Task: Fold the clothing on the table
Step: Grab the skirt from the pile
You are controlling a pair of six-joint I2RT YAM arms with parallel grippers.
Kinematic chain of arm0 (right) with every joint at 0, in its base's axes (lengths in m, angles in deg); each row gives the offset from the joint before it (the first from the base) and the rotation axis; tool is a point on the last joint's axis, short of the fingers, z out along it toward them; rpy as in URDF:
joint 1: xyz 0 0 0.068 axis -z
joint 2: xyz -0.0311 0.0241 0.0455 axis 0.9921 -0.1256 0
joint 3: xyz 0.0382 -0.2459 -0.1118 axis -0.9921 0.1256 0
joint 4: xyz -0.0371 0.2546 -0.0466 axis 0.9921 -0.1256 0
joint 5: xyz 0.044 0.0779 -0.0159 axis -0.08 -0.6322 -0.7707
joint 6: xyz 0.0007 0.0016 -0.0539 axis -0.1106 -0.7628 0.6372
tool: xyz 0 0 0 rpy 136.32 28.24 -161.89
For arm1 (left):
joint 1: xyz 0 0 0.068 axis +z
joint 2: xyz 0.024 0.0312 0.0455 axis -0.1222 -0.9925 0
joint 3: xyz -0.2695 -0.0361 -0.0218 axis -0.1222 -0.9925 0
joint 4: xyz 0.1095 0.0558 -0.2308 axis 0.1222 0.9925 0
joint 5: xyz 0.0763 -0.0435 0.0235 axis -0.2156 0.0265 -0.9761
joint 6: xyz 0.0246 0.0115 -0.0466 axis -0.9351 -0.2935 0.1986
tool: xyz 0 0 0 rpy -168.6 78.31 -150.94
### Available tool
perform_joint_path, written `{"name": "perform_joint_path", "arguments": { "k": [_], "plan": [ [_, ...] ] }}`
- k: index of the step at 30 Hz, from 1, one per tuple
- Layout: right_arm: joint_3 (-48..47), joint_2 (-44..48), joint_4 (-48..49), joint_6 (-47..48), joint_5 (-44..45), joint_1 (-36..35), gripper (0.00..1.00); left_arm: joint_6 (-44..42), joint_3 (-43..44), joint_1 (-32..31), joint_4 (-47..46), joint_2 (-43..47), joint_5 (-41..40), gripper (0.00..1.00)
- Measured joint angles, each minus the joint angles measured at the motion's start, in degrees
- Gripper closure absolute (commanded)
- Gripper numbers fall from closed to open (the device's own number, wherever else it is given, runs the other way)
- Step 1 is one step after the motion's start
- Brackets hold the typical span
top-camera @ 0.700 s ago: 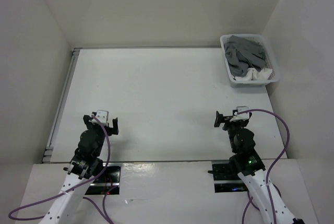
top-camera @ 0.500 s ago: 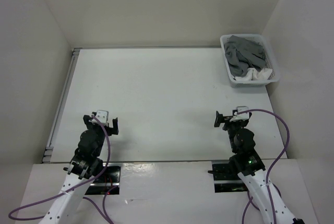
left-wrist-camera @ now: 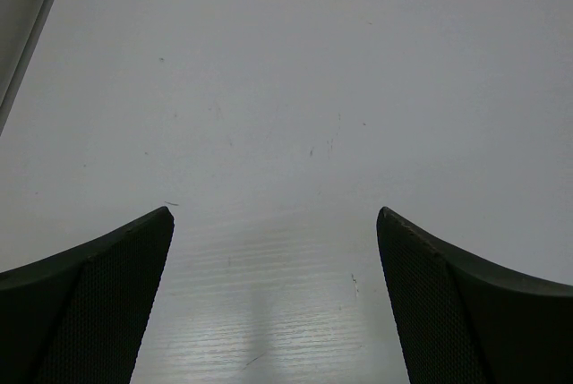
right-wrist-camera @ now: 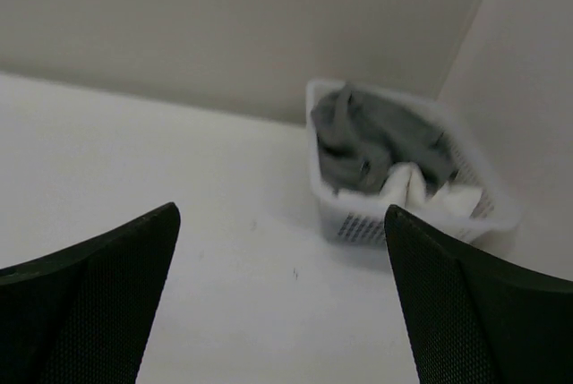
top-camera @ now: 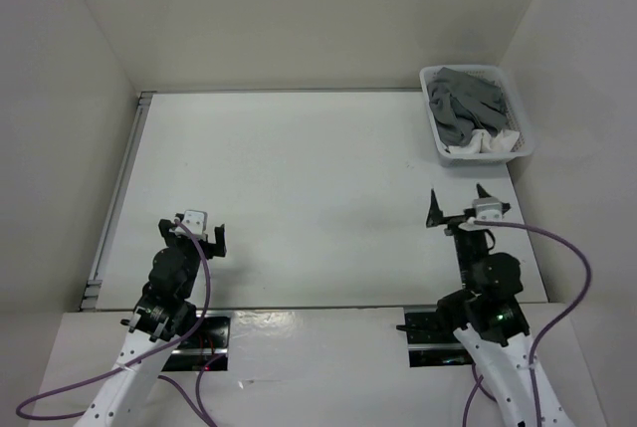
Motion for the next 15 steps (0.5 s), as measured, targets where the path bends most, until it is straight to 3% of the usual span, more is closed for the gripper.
{"name": "perform_joint_path", "arguments": {
  "k": [3,9,15],
  "plan": [
    [-15.65,-7.32,-1.42,-0.26,2.80,0.04,0.01,0.02,0.00,0.00,0.07,0.04,-0.02,0.00],
    [-51.21,-29.97,-12.96,-11.65,3.17,4.92,0.01,0.02,0.00,0.00,0.24,0.26,-0.02,0.00],
    [-61.64,-42.16,-29.35,-16.85,-4.76,8.02,0.01,0.02,0.00,0.00,0.22,0.31,-0.02,0.00]
  ]
}}
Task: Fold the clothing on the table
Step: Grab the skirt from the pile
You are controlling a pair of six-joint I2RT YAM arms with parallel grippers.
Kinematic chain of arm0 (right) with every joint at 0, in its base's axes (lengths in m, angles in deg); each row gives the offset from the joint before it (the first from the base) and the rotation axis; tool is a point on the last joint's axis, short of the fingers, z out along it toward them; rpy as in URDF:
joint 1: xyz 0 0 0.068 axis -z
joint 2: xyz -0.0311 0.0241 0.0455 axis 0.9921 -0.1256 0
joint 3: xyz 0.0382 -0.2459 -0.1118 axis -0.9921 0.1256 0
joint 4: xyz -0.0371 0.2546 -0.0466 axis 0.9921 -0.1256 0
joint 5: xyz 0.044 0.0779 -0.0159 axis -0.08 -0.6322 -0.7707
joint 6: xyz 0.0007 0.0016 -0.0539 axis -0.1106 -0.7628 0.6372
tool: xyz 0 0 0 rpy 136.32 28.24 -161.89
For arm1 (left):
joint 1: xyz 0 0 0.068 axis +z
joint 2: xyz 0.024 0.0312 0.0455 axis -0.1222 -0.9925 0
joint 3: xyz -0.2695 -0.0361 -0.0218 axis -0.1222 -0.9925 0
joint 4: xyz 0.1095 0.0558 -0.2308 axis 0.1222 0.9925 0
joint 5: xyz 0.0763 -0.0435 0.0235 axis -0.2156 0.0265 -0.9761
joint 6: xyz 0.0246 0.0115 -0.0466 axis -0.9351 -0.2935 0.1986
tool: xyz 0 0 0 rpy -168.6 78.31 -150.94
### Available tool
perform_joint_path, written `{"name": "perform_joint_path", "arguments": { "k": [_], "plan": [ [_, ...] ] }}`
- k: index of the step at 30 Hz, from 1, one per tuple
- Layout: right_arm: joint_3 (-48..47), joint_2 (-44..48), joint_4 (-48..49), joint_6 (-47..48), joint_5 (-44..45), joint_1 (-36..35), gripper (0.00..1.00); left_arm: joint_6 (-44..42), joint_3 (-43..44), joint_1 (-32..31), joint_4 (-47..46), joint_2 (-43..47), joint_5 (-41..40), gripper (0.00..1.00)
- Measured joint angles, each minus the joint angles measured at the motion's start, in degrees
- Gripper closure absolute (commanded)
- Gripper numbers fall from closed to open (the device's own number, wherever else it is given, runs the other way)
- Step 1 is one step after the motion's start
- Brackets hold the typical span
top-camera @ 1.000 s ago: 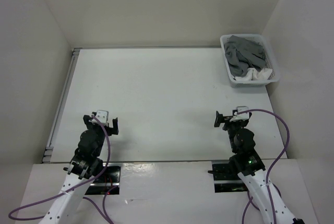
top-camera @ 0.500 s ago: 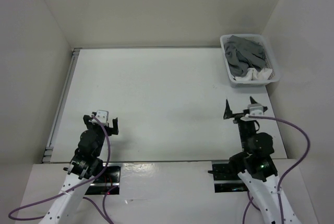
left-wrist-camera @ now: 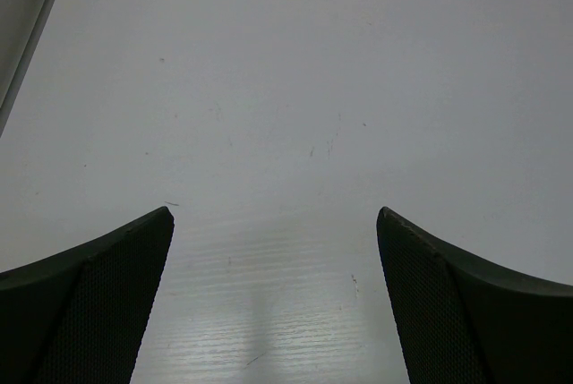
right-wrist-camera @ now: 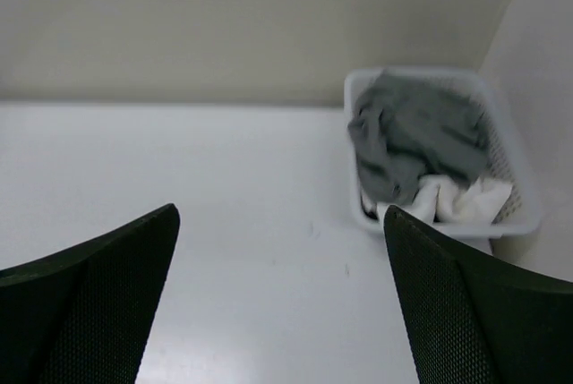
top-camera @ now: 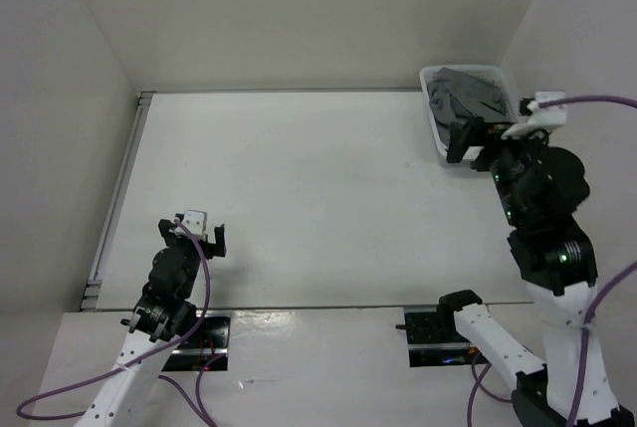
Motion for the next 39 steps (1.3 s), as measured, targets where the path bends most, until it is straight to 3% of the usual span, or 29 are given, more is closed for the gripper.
{"name": "perform_joint_path", "arguments": {
  "k": [6,9,18,22,29,35,39],
  "plan": [
    [-1.25,-12.22,-14.86,4.20,-12.31,3.69,0.01,0.00,0.00,0.00,0.00,0.02,0.00,0.00],
    [-6.25,-21.40,-18.62,9.53,-13.29,4.33,0.01,0.00,0.00,0.00,0.00,0.02,0.00,0.00],
    [-5.14,-30.16,-5.03,17.55,-11.87,9.14,0.01,0.00,0.00,0.00,0.02,0.04,0.00,0.00],
    [-9.03,-42.01,1.31,19.15,-13.18,16.76,0.01,0.00,0.00,0.00,0.00,0.04,0.02,0.00],
    [-13.27,-56.96,3.21,20.72,-13.60,22.88,0.01,0.00,0.00,0.00,0.00,0.07,0.00,0.00],
    [-15.13,-61.44,4.50,21.79,-14.36,23.26,0.01,0.00,0.00,0.00,0.00,0.07,0.00,0.00],
    [-17.84,-64.67,5.88,21.99,-15.17,23.26,0.07,0.00,0.00,0.00,0.00,0.07,0.00,0.00]
  ]
}}
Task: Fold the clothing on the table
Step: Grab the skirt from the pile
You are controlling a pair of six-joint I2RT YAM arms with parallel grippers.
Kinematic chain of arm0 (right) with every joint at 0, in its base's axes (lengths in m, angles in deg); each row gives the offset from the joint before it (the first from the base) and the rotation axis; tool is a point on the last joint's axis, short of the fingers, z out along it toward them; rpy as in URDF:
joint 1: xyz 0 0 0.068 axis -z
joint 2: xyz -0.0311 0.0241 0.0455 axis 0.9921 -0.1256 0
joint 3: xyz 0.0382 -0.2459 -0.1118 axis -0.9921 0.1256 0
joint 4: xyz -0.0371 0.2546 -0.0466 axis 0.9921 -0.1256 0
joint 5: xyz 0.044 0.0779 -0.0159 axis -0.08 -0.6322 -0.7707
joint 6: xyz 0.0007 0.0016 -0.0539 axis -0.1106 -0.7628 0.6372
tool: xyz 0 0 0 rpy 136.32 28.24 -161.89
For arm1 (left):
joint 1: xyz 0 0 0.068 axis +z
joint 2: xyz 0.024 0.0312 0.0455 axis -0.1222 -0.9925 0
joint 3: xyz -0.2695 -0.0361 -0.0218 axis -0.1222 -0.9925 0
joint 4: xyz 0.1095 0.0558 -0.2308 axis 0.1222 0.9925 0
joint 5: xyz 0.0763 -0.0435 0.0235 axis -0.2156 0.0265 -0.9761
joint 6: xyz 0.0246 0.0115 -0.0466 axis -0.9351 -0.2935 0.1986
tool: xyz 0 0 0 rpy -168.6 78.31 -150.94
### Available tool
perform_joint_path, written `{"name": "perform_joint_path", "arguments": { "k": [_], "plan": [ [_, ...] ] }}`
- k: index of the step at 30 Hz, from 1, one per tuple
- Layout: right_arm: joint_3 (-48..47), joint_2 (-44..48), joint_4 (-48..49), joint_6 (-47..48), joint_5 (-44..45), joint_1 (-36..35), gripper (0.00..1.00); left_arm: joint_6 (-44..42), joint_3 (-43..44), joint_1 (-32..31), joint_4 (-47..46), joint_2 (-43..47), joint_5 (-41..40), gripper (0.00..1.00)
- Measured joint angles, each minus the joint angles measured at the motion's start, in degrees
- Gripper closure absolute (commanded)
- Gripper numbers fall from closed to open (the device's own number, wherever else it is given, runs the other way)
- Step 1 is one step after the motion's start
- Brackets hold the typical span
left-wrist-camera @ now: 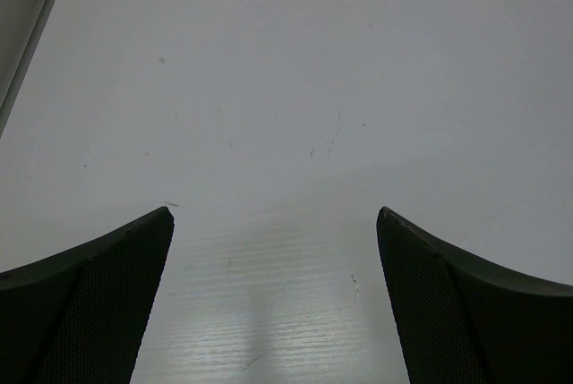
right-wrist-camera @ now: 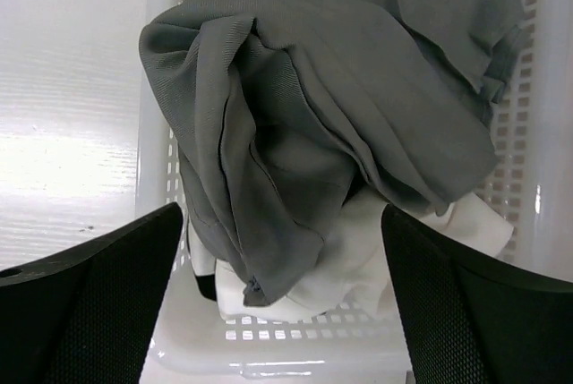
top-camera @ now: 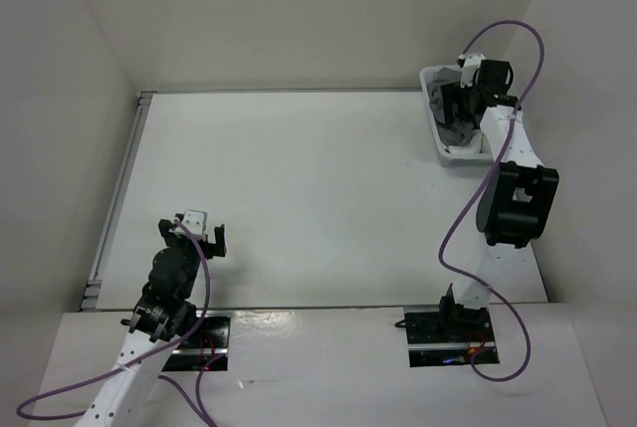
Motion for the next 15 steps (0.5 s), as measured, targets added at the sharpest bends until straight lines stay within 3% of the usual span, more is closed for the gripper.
{"name": "perform_joint_path", "arguments": {
  "k": [6,7,9,11,15],
  "plan": [
    [-3.04,-5.29,0.13,0.00,-1.31,-0.22,0.33,0.00,0.00,0.00,0.02,0.00,0.00,0.00],
    [-3.69,-6.32,0.11,0.00,-1.62,-0.26,0.53,0.00,0.00,0.00,0.00,0.00,0.00,0.00],
    [-4.07,-7.65,0.02,0.20,-2.32,-0.26,0.81,0.00,0.00,0.00,0.02,0.00,0.00,0.00],
    [-4.07,-8.28,-0.48,0.11,-2.73,-0.42,1.00,0.00,0.00,0.00,0.00,0.00,0.00,0.00],
    [-4.96,-8.28,-0.83,-0.42,-2.93,-0.87,1.00,0.00,0.00,0.00,0.00,0.00,0.00,0.00]
  ]
}}
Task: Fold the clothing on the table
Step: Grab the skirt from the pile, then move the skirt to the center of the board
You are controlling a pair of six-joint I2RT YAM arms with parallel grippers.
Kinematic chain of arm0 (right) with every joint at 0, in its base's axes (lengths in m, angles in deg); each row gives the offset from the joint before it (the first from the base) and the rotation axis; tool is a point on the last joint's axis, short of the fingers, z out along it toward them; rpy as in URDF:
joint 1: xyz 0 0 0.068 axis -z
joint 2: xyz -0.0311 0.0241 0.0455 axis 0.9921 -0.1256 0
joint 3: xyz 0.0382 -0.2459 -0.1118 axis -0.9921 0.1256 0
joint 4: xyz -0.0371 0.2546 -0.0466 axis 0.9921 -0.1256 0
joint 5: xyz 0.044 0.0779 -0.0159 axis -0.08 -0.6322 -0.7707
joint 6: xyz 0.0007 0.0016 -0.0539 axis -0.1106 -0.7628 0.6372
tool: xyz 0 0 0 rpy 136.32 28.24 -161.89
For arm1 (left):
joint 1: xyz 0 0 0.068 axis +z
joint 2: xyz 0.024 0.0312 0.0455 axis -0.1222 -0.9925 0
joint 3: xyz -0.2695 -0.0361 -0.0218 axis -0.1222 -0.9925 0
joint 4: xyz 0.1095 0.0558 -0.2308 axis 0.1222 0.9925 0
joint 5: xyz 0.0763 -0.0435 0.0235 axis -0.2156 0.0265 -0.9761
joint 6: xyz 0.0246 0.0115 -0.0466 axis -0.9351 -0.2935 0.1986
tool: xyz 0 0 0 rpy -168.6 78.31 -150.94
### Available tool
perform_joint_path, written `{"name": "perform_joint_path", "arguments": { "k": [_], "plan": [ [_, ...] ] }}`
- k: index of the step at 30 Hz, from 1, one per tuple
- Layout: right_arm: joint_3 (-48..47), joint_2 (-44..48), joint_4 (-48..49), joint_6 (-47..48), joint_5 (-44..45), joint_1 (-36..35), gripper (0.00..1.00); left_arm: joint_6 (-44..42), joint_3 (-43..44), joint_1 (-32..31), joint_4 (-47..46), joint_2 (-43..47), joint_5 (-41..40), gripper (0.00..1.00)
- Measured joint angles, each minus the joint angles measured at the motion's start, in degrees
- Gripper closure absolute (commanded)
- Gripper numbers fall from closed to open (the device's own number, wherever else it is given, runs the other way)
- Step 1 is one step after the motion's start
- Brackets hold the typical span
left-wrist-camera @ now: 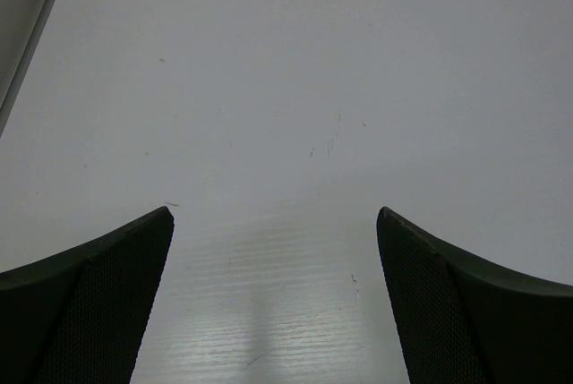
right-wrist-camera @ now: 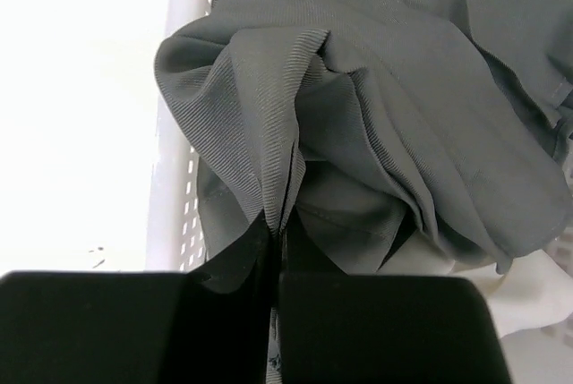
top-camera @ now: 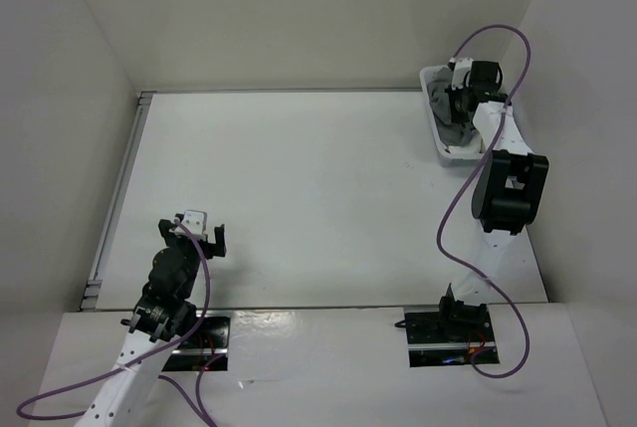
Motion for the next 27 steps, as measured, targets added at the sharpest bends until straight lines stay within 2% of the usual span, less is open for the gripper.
{"name": "perform_joint_path", "arguments": {
  "k": [8,14,16,20,21,22,23,24,25,27],
  "plan": [
    [-3.89,6.91,-5.16,-1.62,-3.76,-0.39,1.00,-0.02,0.00,0.00,0.00,0.00,0.00,0.00],
    [-12.04,24.04,-8.20,-5.20,-13.33,-1.62,1.00,0.00,0.00,0.00,0.00,0.00,0.00,0.00],
    [-12.98,31.12,-8.26,-6.03,-16.33,-4.13,1.00,0.00,0.00,0.00,0.00,0.00,0.02,0.00],
    [-9.01,43.06,-7.30,-6.67,-19.17,-18.82,1.00,0.00,0.00,0.00,0.02,0.00,0.00,0.00],
    [-7.21,45.20,-7.15,-6.67,-19.43,-22.56,0.96,0.00,0.00,0.00,0.00,0.00,0.00,0.00],
    [-4.57,47.25,-6.43,-6.71,-18.91,-26.08,0.73,0.00,0.00,0.00,0.04,0.00,0.00,0.00],
    [-1.70,48.68,-6.08,-6.84,-17.57,-29.29,0.38,0.00,0.00,0.00,0.02,0.00,0.00,0.00],
    [-0.04,49.09,-5.97,-6.82,-16.83,-30.95,0.15,0.00,0.00,0.00,0.02,0.00,0.00,0.00],
    [3.30,49.09,-4.74,-6.93,-14.84,-32.59,0.01,0.00,0.00,0.00,0.02,0.00,0.00,0.00],
    [11.50,48.46,-2.60,-6.58,-11.34,-34.23,0.01,0.00,0.00,0.00,0.02,0.00,0.00,0.00]
  ]
}}
